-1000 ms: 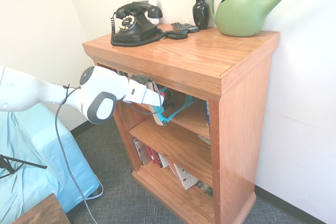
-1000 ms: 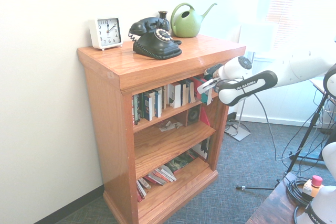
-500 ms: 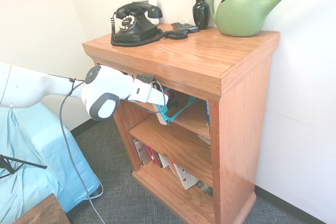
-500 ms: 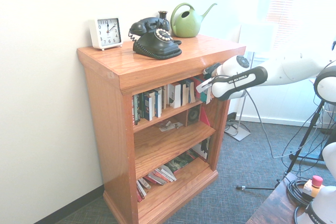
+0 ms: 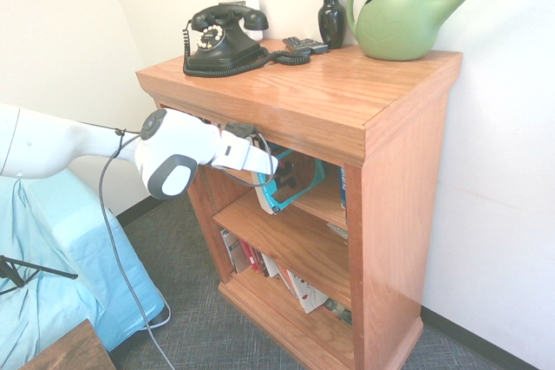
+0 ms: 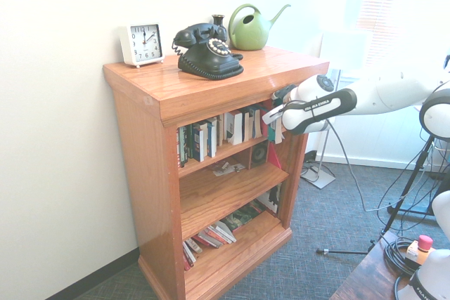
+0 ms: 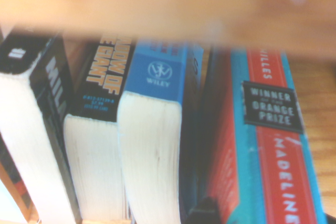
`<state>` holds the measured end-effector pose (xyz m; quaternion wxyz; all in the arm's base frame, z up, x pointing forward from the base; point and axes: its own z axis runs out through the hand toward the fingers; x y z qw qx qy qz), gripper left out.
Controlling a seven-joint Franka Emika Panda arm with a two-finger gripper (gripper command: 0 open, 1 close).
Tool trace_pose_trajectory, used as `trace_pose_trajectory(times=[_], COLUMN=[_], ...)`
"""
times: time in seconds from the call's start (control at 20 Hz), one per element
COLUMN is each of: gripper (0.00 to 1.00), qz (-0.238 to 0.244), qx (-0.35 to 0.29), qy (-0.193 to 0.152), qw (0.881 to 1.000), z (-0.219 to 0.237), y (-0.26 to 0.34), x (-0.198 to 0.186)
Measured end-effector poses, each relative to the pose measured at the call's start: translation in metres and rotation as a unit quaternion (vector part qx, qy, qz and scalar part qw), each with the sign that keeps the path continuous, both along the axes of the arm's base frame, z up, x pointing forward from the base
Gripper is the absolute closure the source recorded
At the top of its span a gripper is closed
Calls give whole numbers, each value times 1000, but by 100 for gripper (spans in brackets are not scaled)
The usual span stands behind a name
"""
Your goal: Organize the shelf
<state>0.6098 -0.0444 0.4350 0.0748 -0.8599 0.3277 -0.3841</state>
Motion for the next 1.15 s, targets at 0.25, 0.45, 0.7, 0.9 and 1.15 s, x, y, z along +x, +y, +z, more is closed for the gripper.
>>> trace_pose_trajectory(times=[0.25, 0.45, 0.7, 0.9, 1.15], gripper=[0, 0, 0, 0, 0], qz=[16, 15, 21, 30, 35], qx=[-19, -19, 3, 21, 37], qy=[3, -1, -5, -12, -20], qw=[1000, 1000, 1000, 999, 998], z=[-16, -17, -14, -16, -13], y=[7, -8, -26, -29, -32], x=[-9, -32, -64, -78, -94])
